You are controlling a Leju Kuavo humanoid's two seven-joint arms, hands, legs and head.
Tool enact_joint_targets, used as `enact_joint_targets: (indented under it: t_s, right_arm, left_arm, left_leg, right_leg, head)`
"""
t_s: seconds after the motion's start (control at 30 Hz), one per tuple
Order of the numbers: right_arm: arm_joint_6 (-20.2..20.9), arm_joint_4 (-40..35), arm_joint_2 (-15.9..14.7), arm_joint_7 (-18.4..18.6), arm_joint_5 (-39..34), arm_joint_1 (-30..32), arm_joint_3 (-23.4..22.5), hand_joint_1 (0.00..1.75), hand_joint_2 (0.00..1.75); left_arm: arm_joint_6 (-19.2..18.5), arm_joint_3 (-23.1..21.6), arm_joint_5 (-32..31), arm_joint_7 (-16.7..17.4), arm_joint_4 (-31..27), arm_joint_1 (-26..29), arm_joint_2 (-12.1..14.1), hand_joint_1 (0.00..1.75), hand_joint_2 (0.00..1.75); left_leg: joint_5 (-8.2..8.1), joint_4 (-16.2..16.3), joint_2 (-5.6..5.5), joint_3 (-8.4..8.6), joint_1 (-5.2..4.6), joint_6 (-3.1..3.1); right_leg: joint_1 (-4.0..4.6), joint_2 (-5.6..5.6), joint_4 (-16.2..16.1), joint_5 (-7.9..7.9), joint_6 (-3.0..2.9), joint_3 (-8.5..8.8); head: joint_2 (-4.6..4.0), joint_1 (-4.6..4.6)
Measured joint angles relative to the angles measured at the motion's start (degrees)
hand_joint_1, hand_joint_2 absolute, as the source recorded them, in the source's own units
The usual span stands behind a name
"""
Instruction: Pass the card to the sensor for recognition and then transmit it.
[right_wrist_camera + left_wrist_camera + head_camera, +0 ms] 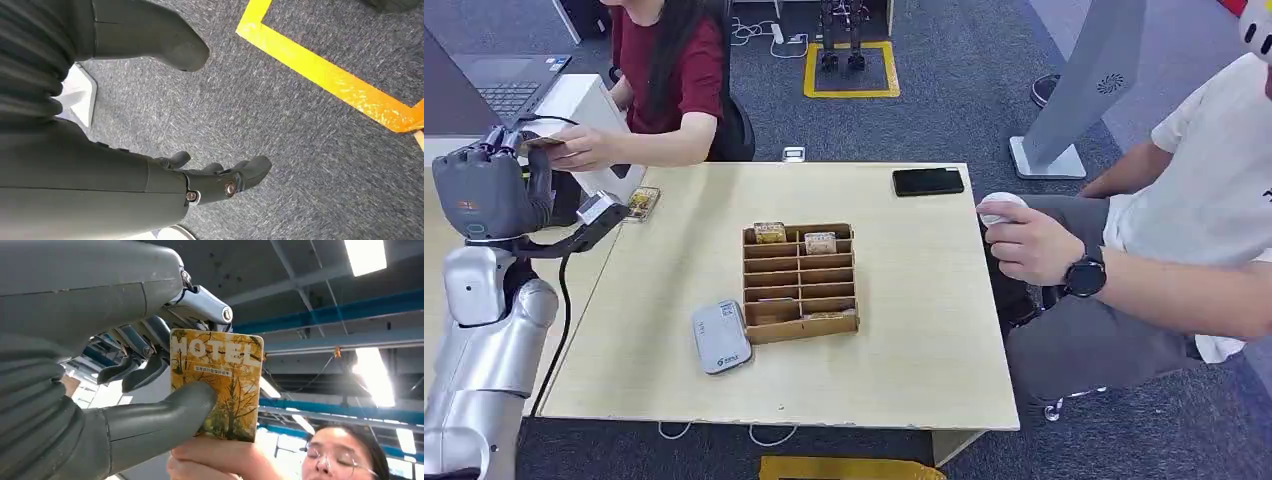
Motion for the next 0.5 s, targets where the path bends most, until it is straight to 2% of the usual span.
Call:
enact_joint_targets:
  t_s: [0.27,0.3,0.5]
  right_arm:
    - [-0.04,0.00,-0.04,-0.29,-0.17,-0.01,0.03,0.00,1.75]
    - [-0.07,0.00,-0.04,-0.29,-0.17,-0.01,0.05,0.00,1.75]
    - [-0.09,0.00,-0.04,-0.11,-0.17,-0.02,0.07,0.00,1.75]
  left_arm:
    - [0.00,-1.11,0.87,-0.04,2.23,-0.01,0.00,1.75,1.75]
    - [0.00,-1.14,0.90,-0.04,2.38,-0.01,0.02,0.00,1.75]
    - [-0.50,-1.40,3.50,-0.74,2.99,-0.02,-0.02,0.00,1.75]
  left_leg:
    - [0.00,0.00,0.04,0.00,0.00,0.00]
    - [0.00,0.00,0.04,0.00,0.00,0.00]
    - [0.00,0.00,0.04,-0.01,0.00,0.00]
  right_leg:
    - [0.00,0.07,0.00,0.01,0.01,-0.03]
    - [0.00,0.07,0.00,0.01,0.01,-0.04]
    - [0.00,0.07,0.00,0.01,0.01,-0.05]
  head:
    - [0.00,0.02]
    - [0.00,0.00]
    - [0.00,0.00]
